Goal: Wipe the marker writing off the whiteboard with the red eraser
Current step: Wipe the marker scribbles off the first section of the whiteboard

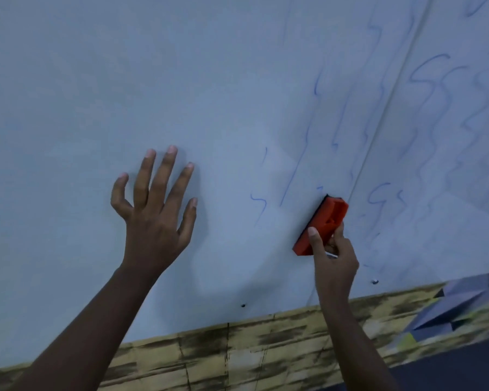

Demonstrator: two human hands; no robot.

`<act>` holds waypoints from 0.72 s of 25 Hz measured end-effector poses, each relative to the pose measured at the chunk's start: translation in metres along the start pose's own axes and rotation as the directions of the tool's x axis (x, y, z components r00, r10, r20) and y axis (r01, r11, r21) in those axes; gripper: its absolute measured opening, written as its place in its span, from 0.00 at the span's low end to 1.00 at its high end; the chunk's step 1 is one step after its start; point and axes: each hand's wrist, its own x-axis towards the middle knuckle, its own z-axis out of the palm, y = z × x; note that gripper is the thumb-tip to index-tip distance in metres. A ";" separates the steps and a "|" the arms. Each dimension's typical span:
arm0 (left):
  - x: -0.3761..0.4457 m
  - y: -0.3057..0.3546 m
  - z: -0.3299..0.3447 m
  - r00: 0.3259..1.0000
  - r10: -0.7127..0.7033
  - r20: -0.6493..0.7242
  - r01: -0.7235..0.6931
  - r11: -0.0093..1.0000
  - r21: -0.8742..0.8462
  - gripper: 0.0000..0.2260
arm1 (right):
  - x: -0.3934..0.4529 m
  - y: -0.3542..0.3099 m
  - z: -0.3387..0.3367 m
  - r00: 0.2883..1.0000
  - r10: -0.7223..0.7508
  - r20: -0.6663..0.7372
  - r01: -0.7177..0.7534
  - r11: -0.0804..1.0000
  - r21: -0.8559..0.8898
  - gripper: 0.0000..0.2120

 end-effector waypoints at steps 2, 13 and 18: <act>0.010 -0.001 0.014 1.000 -0.012 -0.025 0.013 0.999 0.030 0.26 | -0.006 -0.019 0.015 0.990 -0.135 0.037 0.137 0.988 -0.066 0.29; 0.003 -0.002 0.040 0.996 0.026 -0.082 -0.014 0.989 0.147 0.30 | 0.004 -0.021 0.019 0.714 -0.605 0.351 0.697 0.661 -0.278 0.30; 0.000 0.000 0.043 0.994 0.012 -0.107 0.004 0.989 0.148 0.29 | 0.067 -0.044 -0.022 0.938 -0.332 0.097 0.343 0.930 -0.133 0.32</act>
